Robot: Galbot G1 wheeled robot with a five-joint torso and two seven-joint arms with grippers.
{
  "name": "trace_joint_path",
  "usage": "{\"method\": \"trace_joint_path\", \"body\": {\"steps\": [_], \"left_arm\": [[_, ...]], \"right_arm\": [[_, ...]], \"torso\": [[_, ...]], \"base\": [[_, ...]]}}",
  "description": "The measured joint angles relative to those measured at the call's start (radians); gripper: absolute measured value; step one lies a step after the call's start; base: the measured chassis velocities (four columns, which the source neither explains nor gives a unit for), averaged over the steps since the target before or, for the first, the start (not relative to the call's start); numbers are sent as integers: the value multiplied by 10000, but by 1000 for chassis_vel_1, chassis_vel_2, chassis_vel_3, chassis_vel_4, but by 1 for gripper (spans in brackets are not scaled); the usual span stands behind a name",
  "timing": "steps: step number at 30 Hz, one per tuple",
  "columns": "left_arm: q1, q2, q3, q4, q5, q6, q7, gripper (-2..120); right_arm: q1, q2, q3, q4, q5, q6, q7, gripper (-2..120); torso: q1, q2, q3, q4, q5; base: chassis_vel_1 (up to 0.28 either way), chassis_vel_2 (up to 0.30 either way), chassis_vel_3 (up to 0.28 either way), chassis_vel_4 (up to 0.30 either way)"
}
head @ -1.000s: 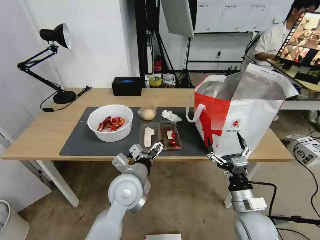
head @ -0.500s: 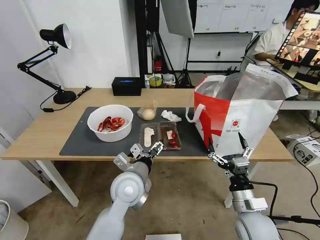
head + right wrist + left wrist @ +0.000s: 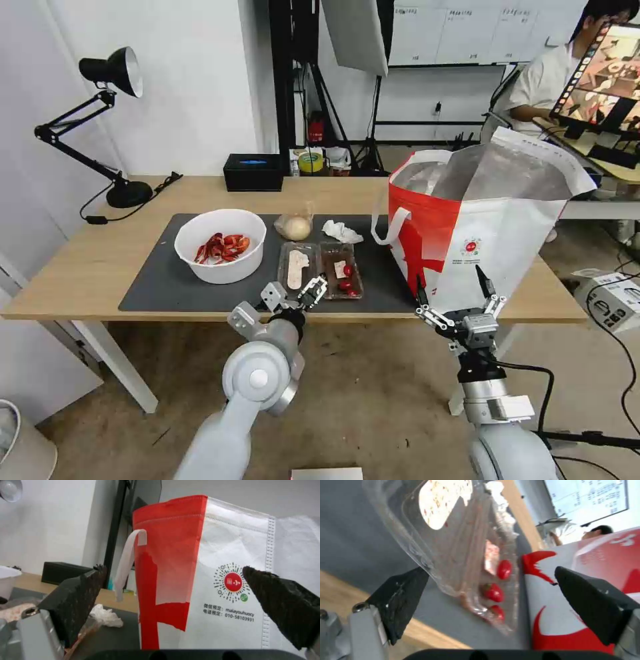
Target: Pick up the trash from the table and place it into the takeout bag.
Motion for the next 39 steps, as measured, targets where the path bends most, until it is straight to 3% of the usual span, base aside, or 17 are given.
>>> {"method": "trace_joint_path", "body": {"steps": [20, 39], "left_arm": [[56, 6, 100, -282, 91, -531, 1113, 100], [-4, -73, 413, -233, 144, -617, 1642, 100]], "right_arm": [[-51, 46, -62, 33, -14, 25, -154, 100], [-85, 66, 56, 105, -14, 60, -168, 100]], "torso": [[0, -1, -1, -1, 0], [0, -1, -1, -1, 0]], "base": [[0, 0, 0, 0], [0, 0, 0, 0]]}}
